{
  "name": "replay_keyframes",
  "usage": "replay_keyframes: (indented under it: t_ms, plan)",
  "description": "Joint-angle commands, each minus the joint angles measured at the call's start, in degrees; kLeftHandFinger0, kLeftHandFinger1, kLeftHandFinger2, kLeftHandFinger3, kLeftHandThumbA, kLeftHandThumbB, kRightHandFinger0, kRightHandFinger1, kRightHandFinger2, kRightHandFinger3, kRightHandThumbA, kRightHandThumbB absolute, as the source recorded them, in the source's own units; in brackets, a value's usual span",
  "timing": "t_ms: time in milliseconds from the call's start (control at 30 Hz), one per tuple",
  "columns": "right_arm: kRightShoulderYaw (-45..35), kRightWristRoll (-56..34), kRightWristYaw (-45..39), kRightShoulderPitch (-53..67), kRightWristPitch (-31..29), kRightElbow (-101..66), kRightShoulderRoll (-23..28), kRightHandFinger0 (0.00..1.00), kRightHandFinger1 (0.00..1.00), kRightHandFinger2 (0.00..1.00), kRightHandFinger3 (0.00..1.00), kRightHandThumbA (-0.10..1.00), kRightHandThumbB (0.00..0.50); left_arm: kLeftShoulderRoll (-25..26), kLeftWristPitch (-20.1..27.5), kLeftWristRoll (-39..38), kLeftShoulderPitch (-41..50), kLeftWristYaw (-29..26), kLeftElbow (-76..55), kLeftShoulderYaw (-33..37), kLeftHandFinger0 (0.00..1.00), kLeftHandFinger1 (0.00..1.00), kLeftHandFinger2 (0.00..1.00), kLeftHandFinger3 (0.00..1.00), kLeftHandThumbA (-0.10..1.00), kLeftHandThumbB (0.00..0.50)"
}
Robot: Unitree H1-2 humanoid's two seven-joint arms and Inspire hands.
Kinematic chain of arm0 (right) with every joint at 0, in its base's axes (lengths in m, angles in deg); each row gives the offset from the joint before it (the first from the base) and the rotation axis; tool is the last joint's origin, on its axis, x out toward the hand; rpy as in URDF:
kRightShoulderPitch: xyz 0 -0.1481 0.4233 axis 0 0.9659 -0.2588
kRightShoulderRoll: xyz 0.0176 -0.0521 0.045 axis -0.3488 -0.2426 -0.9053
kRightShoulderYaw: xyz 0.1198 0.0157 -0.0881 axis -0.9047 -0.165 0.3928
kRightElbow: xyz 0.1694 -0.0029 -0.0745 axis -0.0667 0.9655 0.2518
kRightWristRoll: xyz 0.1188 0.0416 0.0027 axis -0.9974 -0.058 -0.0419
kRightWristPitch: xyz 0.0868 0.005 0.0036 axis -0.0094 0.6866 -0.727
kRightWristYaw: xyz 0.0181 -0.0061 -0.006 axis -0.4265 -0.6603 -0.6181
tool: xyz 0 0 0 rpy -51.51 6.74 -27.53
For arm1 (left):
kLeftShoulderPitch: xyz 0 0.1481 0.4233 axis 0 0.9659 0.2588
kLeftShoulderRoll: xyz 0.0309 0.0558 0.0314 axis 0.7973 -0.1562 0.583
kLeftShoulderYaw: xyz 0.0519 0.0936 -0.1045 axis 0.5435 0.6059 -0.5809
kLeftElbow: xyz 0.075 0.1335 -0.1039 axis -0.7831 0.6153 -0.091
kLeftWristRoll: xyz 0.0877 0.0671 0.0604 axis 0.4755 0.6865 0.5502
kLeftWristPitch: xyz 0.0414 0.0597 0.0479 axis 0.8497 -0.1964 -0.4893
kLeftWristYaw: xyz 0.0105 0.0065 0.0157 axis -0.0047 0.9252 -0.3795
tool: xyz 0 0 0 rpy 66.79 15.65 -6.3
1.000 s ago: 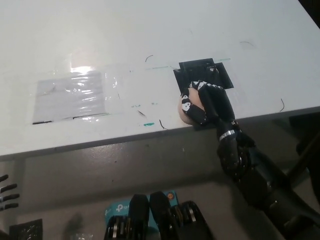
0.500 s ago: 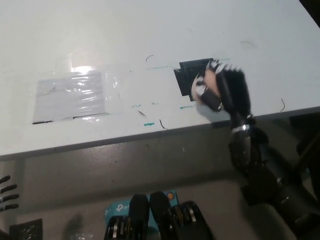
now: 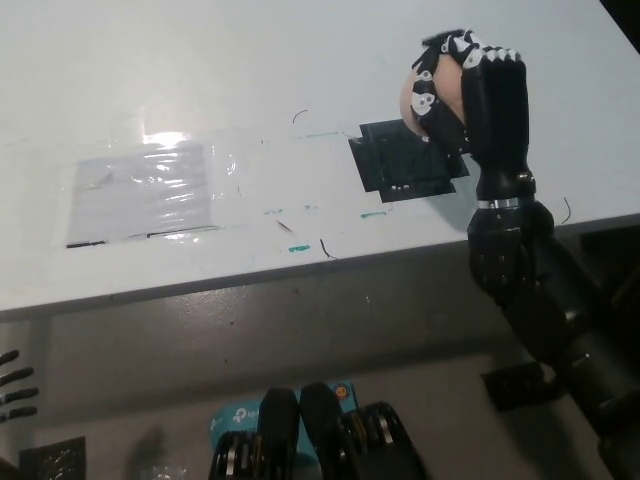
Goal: The robot uses its right hand to grab and squeeze a pink dumpling toy kept on the black mask on the desk
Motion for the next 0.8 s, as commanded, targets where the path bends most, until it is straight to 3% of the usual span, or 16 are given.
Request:
replay_keyframes:
  t_ms: [0, 133, 267, 300, 333, 367, 433, 467, 500, 533, 600, 633, 667, 700, 733, 767]
  plan:
    - [-0.7, 1.1, 1.9, -2.3, -2.0, -0.4, -0.5, 0.0, 0.08, 0.47, 0.35, -0.1, 0.148, 1.8, -0.7, -0.5, -1.0, 0.5, -2.0, -0.6, 0.71, 0.73, 0.82, 0.88, 1.0, 0.117]
    - [-0.5, 1.4, 2.7, -2.4, -2.2, 1.2, -0.7, 0.0, 0.11, 0.5, 0.42, -0.1, 0.176, 1.7, -0.7, -0.8, -1.0, 0.6, -1.9, -0.7, 0.75, 0.76, 0.83, 0.9, 1.0, 0.11]
    - [0.3, 1.6, 3.4, -3.4, -3.3, 6.4, -1.0, 0.0, 0.1, 0.48, 0.37, -0.1, 0.229, 1.6, -0.3, -0.5, -1.1, 0.5, -1.6, -0.6, 0.72, 0.74, 0.81, 0.89, 1.0, 0.123]
    - [0.8, 2.2, 4.0, -3.7, -3.4, 7.6, -1.0, 0.0, 0.09, 0.48, 0.38, -0.1, 0.213, 1.5, -0.5, -0.5, -1.1, 0.3, -1.8, -0.6, 0.72, 0.74, 0.82, 0.89, 1.0, 0.124]
    - [0.6, 1.4, 3.0, -3.7, -3.3, 8.8, -1.2, 0.02, 0.09, 0.51, 0.39, -0.1, 0.208, 1.3, -0.5, -0.5, -0.9, 0.0, -2.1, -0.7, 0.72, 0.74, 0.81, 0.89, 1.0, 0.124]
    - [0.7, 1.2, 2.4, -3.9, -2.7, 10.1, -1.3, 0.13, 0.09, 0.53, 0.4, -0.1, 0.247, 1.2, -0.6, -0.5, -0.9, 0.0, -2.1, -0.7, 0.72, 0.74, 0.81, 0.89, 1.0, 0.12]
    - [1.1, 1.0, 1.3, -4.5, -1.6, 13.2, -1.5, 0.0, 0.1, 0.6, 0.41, -0.1, 0.262, 1.3, -0.7, -0.8, -0.9, 0.3, -1.8, -0.7, 0.73, 0.76, 0.83, 0.9, 1.0, 0.122]
    - [1.5, 0.9, -0.6, -5.0, -0.2, 15.4, -1.4, 0.0, 0.14, 0.65, 0.53, -0.1, 0.209, 1.2, -0.7, -1.0, -0.9, 0.3, -1.8, -0.8, 0.74, 0.76, 0.83, 0.91, 1.0, 0.117]
    - [1.7, 0.7, -2.2, -5.1, 0.7, 16.3, -1.3, 0.0, 0.14, 0.62, 0.58, -0.1, 0.143, 1.2, -0.7, -0.8, -0.9, 0.2, -1.8, -0.7, 0.74, 0.76, 0.83, 0.9, 1.0, 0.117]
    - [1.8, 0.4, -3.4, -5.3, 1.3, 16.8, -1.3, 0.0, 0.13, 0.59, 0.52, -0.1, 0.099, 1.2, -0.5, -0.6, -0.9, 0.2, -2.0, -0.6, 0.74, 0.75, 0.83, 0.9, 1.0, 0.117]
    - [1.7, -0.6, -5.6, -5.1, 1.7, 17.4, -1.3, 0.0, 0.12, 0.57, 0.74, -0.1, 0.071, 1.2, -0.7, -0.5, -0.8, 0.0, -2.1, -0.5, 0.74, 0.75, 0.82, 0.9, 1.0, 0.124]
    - [1.6, -0.8, -6.2, -5.1, 2.0, 17.5, -1.4, 0.0, 0.08, 0.47, 0.74, -0.1, 0.005, 1.2, -0.8, -0.5, -0.8, 0.0, -2.2, -0.5, 0.74, 0.75, 0.82, 0.9, 1.0, 0.124]
    - [1.7, -0.7, -7.3, -5.0, 3.4, 17.5, -1.5, 0.05, 0.16, 0.56, 1.0, -0.1, 0.019, 1.2, -0.6, -0.5, -0.8, 0.1, -2.0, -0.5, 0.74, 0.74, 0.81, 0.88, 1.0, 0.12]
    - [1.6, -1.0, -10.4, -4.6, 6.7, 17.1, -1.7, 0.03, 0.19, 0.6, 1.0, -0.1, 0.044, 1.3, -0.2, -0.5, -0.8, 0.4, -1.7, -0.5, 0.72, 0.74, 0.8, 0.88, 1.0, 0.129]
    - [1.1, -2.0, -13.5, -4.3, 8.8, 16.6, -1.9, 0.04, 0.26, 0.7, 1.0, -0.08, 0.064, 1.6, 0.4, -0.4, -1.0, 0.8, -0.9, -0.2, 0.7, 0.73, 0.8, 0.87, 1.0, 0.136]
    - [1.7, -1.2, -16.3, -3.9, 12.3, 15.7, -1.8, 0.52, 0.86, 1.0, 1.0, 0.06, 0.105, 1.3, 0.0, -0.6, -0.8, 0.5, -1.3, -0.4, 0.7, 0.73, 0.79, 0.86, 1.0, 0.13]
